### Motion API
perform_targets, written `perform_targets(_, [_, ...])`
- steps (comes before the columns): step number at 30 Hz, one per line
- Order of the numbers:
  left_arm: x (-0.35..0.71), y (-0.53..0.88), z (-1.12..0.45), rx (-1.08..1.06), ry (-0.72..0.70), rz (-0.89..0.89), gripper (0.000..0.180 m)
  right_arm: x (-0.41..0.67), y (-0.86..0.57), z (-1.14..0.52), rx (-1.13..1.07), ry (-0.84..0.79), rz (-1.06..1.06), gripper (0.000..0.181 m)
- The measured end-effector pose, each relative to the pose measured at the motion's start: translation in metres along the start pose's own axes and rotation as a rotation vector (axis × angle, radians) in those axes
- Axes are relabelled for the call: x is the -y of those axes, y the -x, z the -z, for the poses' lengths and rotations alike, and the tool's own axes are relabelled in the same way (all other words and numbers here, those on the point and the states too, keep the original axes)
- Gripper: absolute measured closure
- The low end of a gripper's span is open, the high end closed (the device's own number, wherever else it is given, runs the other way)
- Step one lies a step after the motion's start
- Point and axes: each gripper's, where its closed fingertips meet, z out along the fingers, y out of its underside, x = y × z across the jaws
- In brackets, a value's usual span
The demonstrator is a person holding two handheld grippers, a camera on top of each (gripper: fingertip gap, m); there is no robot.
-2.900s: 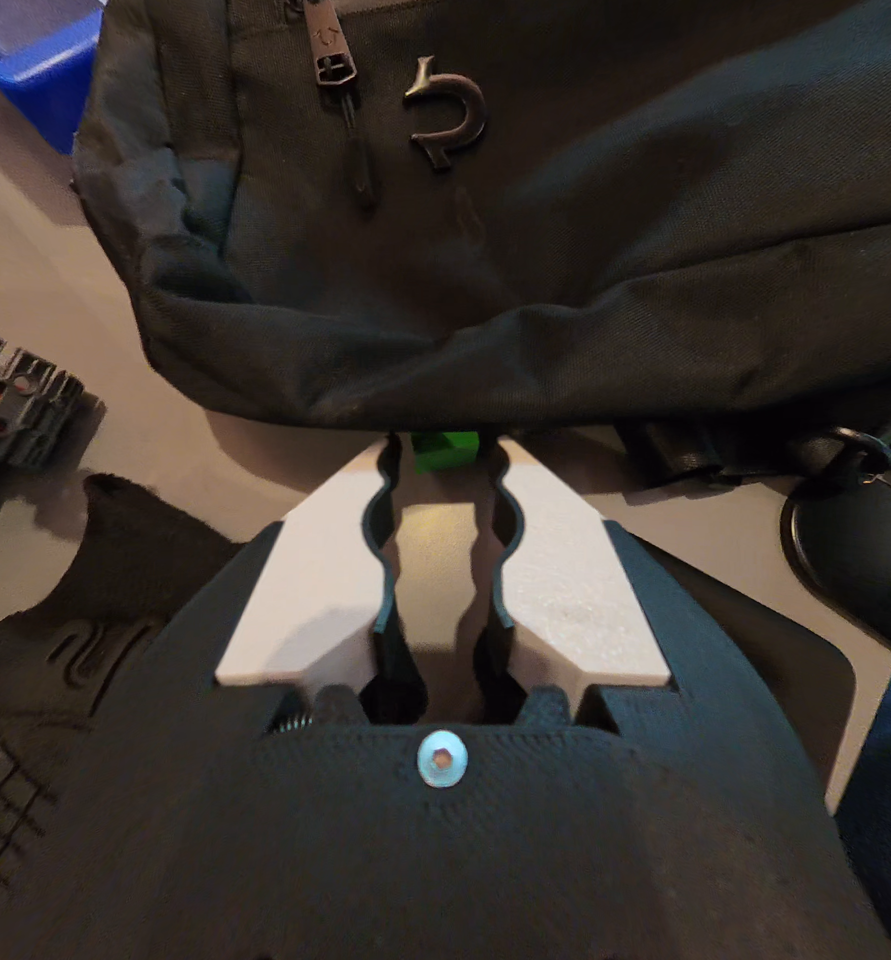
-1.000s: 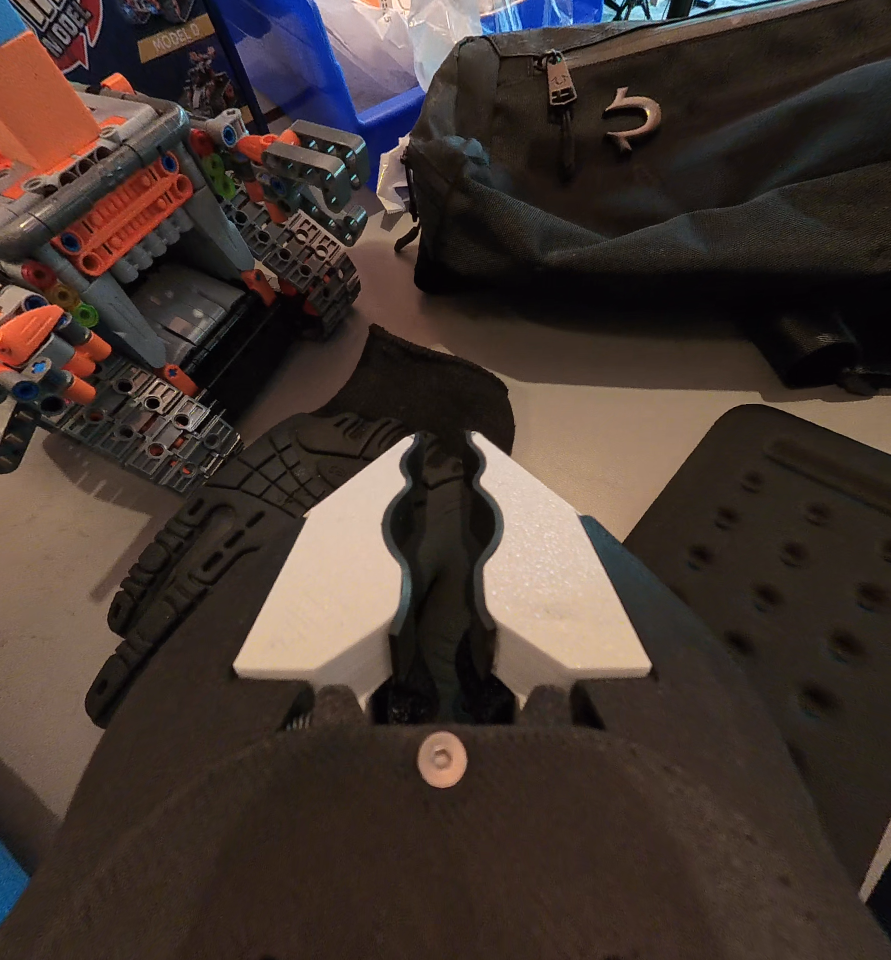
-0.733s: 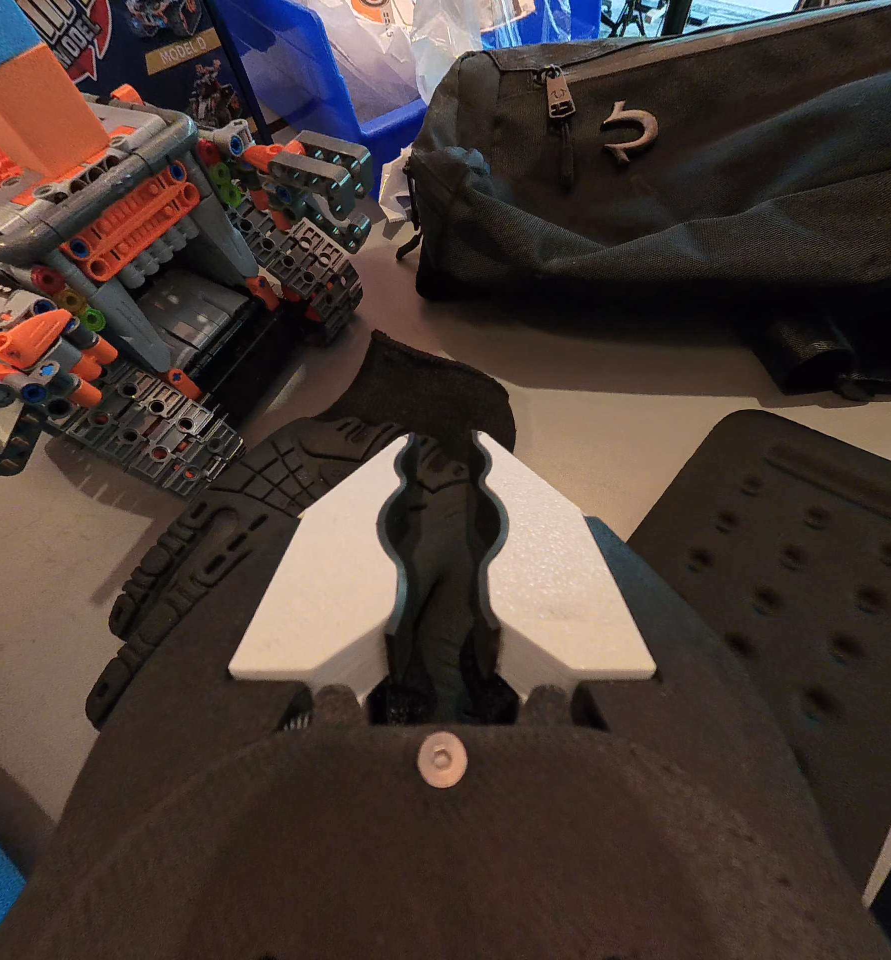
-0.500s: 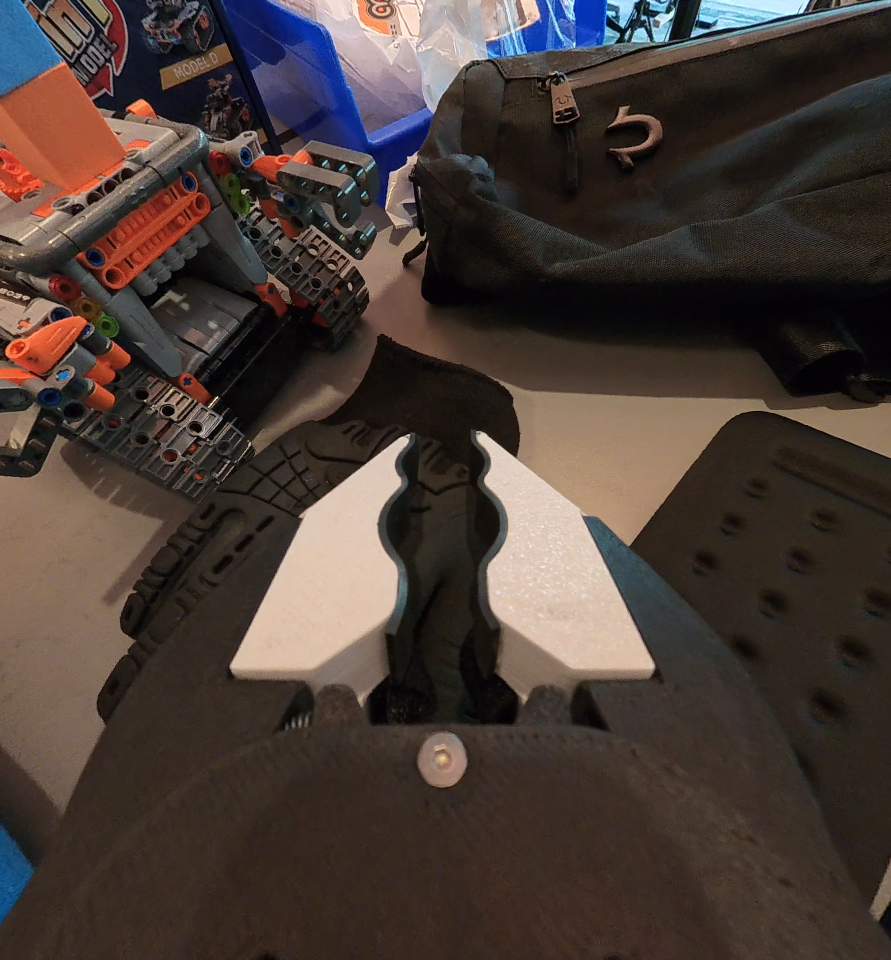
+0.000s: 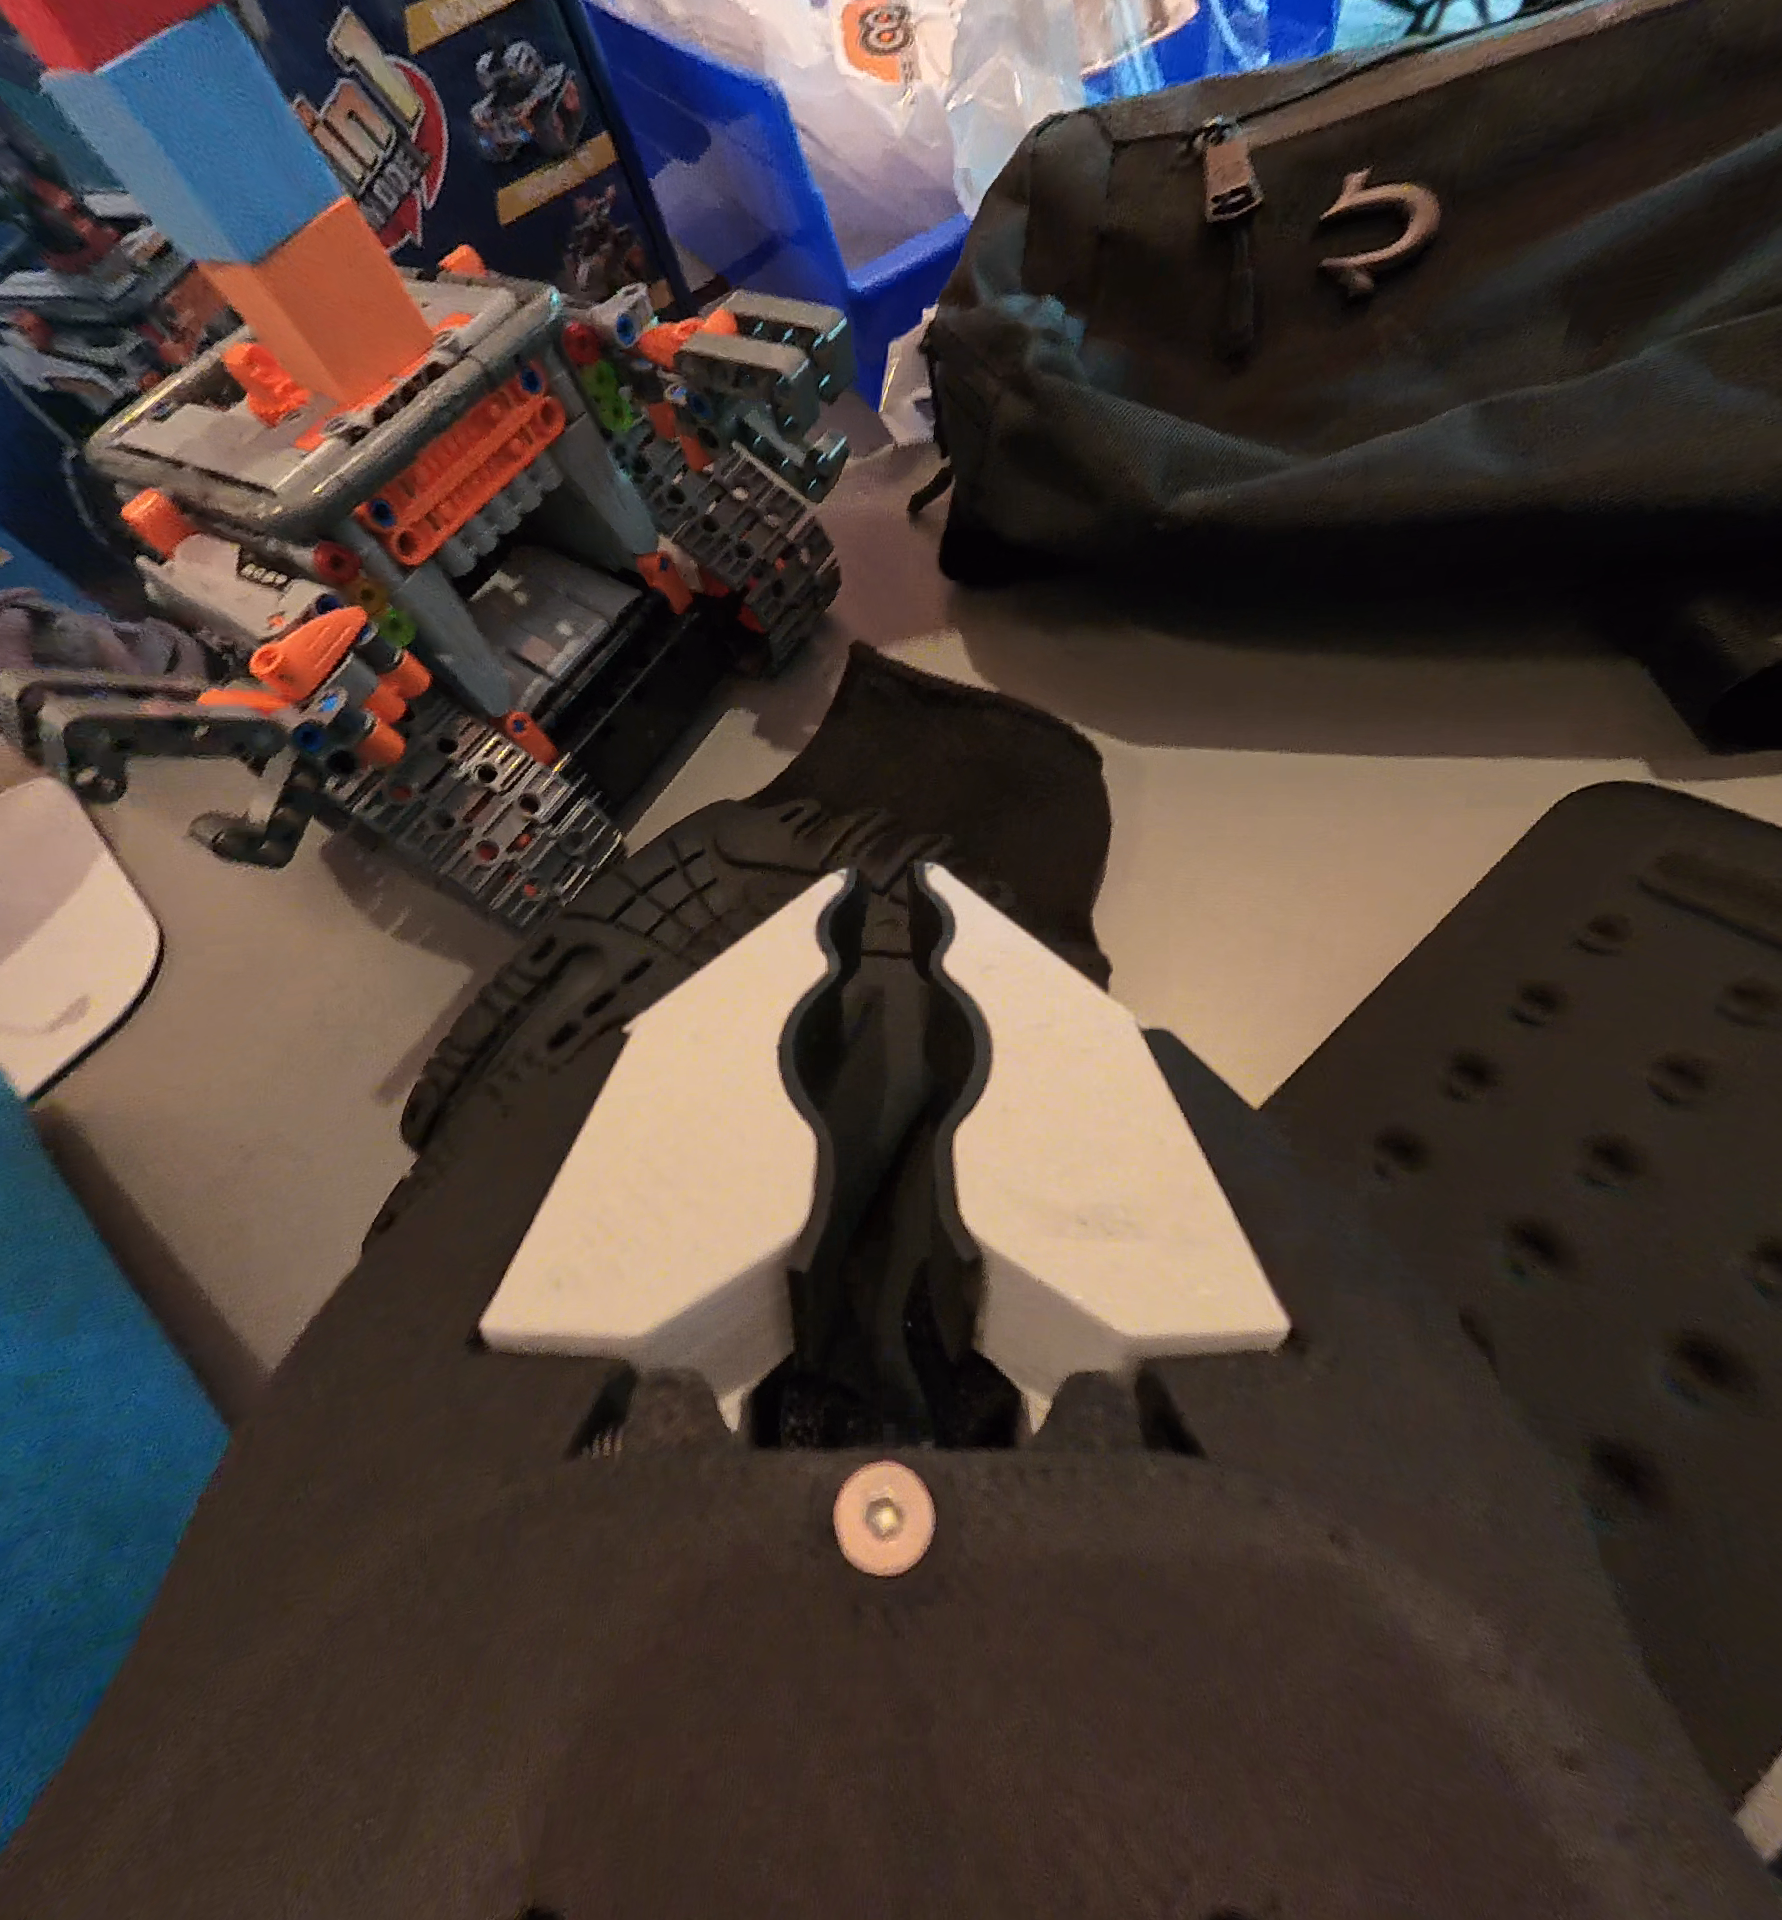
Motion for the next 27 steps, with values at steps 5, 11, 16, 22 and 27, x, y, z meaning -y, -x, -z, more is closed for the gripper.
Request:
perform_targets(5, [-0.007,0.009,0.014,0.064,-0.006,0.006,0.174,-0.016,0.001,-0.035,0.109,0.077,-0.09,0.181])
perform_targets(11, [-0.008,0.015,0.023,0.097,-0.025,0.015,0.174,-0.019,0.021,-0.046,0.265,0.095,-0.132,0.181])
perform_targets(16, [-0.008,0.018,0.027,0.107,-0.031,0.02,0.173,-0.024,0.028,-0.042,0.277,0.118,-0.09,0.181])
perform_targets(22, [-0.019,0.023,0.047,0.114,-0.018,0.026,0.169,-0.028,0.036,-0.024,0.227,0.113,-0.005,0.181])
perform_targets(27, [-0.034,0.013,0.06,0.12,0.033,-0.023,0.168,-0.037,0.058,-0.004,0.166,0.157,0.151,0.179])
